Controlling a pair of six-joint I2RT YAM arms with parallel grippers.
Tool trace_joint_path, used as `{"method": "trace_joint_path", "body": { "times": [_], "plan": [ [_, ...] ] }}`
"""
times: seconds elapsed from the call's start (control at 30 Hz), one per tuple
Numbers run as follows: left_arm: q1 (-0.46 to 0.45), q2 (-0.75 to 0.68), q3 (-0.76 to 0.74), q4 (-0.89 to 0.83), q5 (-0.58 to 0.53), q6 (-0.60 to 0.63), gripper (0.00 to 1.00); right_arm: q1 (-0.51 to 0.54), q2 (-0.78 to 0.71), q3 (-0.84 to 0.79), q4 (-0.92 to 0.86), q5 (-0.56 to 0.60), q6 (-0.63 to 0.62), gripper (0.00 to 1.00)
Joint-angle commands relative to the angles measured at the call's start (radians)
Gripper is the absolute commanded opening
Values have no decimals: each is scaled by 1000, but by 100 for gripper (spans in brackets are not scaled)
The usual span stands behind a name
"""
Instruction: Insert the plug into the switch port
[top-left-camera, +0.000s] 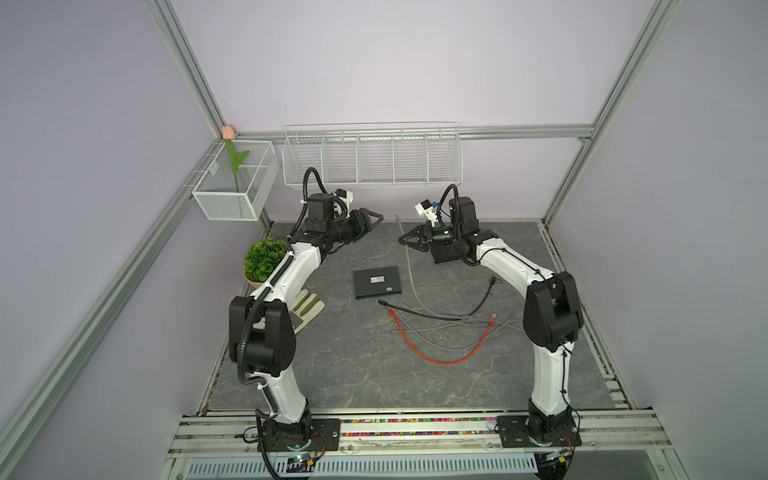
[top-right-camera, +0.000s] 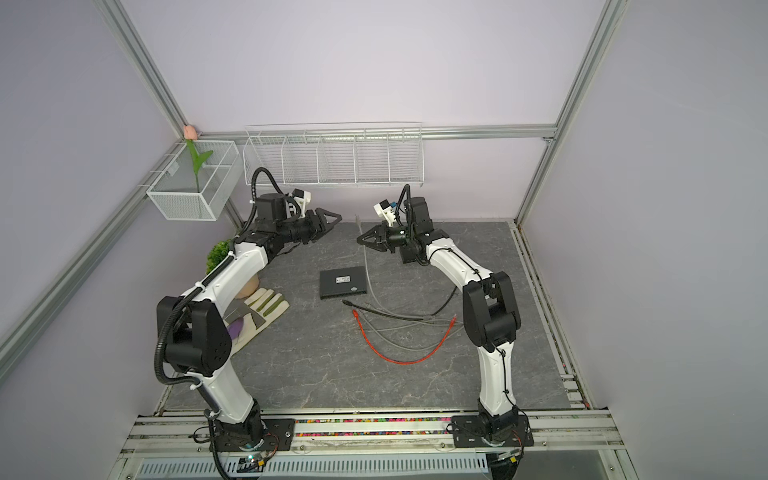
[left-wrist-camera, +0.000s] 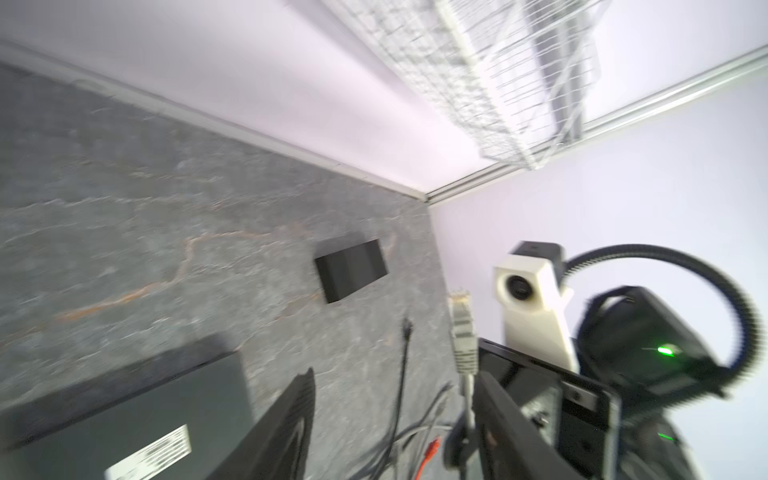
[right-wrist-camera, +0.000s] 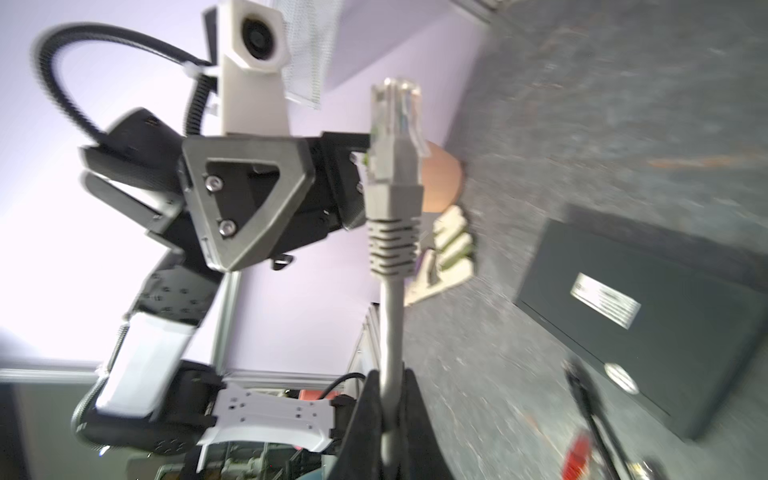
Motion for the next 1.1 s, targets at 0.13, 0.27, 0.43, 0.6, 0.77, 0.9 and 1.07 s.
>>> {"method": "trace_joint_path", "body": {
  "times": [0.13,0.27,0.43,0.6,0.77,0.9,1.07],
  "plan": [
    [5,-29,22,119,68,-109,62,29,324,277,1227,-155,1201,7],
    [8,-18,11,164,68,-148,62,63,337,304,1229,-175,1202,8],
    [18,-8,19,192,35,-177,60,78,320,287,1229,-190,1198,7],
    [25,14,27,237,37,-219,44,81,311,270,1229,-190,1197,7],
    [26,15,26,262,65,-235,23,71,296,263,1225,-196,1191,7],
    [26,5,4,273,71,-241,14,61,286,254,1185,-208,1161,11],
    [26,-8,1,250,75,-225,2,58,262,223,1088,-208,1063,41]
  ]
}}
